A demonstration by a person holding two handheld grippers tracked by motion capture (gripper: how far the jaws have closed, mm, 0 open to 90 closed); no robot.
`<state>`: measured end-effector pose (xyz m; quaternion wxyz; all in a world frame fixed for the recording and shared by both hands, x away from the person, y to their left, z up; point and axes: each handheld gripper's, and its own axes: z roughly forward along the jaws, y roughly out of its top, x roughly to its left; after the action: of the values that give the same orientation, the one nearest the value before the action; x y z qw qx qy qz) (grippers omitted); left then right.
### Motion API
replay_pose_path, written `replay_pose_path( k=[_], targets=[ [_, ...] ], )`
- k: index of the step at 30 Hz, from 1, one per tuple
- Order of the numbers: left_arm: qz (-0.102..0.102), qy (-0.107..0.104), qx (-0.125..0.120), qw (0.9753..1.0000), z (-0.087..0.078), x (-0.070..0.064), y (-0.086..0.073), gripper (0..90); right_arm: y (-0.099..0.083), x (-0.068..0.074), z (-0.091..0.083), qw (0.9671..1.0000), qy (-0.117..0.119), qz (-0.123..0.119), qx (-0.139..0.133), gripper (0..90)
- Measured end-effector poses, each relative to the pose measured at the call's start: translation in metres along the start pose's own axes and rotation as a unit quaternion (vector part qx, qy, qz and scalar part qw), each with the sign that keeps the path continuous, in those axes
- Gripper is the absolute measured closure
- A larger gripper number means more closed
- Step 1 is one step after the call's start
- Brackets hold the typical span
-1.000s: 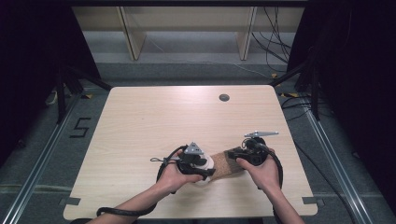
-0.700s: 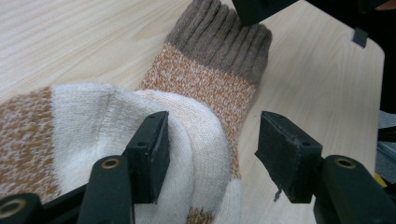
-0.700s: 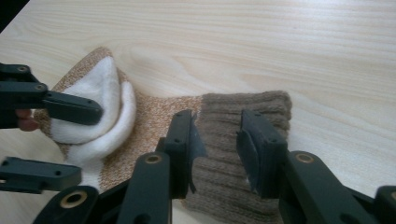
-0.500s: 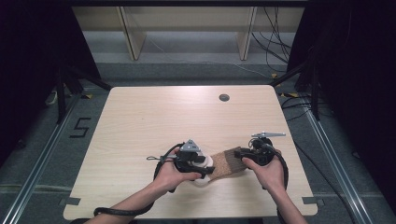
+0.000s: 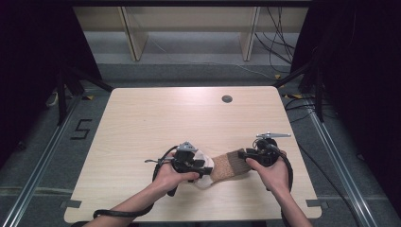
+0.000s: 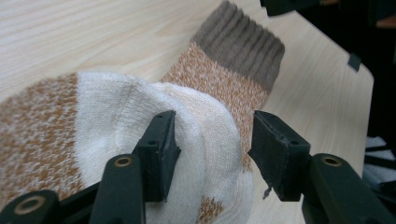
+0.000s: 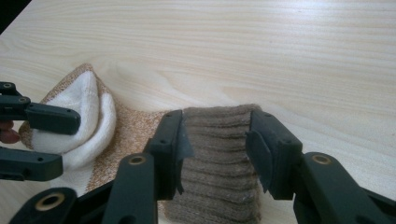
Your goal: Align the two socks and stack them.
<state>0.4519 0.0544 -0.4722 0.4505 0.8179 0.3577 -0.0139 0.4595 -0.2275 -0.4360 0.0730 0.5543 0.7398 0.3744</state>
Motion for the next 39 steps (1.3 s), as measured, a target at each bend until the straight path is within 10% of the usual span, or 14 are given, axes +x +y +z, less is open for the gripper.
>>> replay_pose_path(
  k=[1,2,9,17,26,39],
  targets=[
    [0.001,0.010,0.001,0.9999,0.001,-0.002,0.000,52.8,0.000,0.004,-0.001,0.9996,0.011,0.026,0.007,57.3],
    [0.003,0.013,0.008,0.9999,0.001,-0.002,0.001,54.7,0.000,-0.002,0.001,1.0000,0.001,-0.008,-0.001,57.7],
    [-0.001,0.028,0.008,0.9996,0.003,-0.005,-0.002,61.9,-0.010,-0.020,0.001,0.9999,-0.008,-0.001,0.008,53.6],
    [0.008,0.035,0.014,0.9993,0.006,-0.005,-0.001,66.5,-0.024,-0.035,0.012,0.9925,0.051,0.092,0.063,46.7],
    [0.009,0.033,0.015,0.9993,0.008,-0.005,-0.001,70.7,-0.026,-0.032,0.026,0.9871,0.064,0.126,0.076,48.0],
    [0.007,0.037,0.013,0.9992,0.008,-0.005,-0.001,74.4,-0.026,-0.030,0.026,0.9923,0.058,0.086,0.068,66.7]
  ],
)
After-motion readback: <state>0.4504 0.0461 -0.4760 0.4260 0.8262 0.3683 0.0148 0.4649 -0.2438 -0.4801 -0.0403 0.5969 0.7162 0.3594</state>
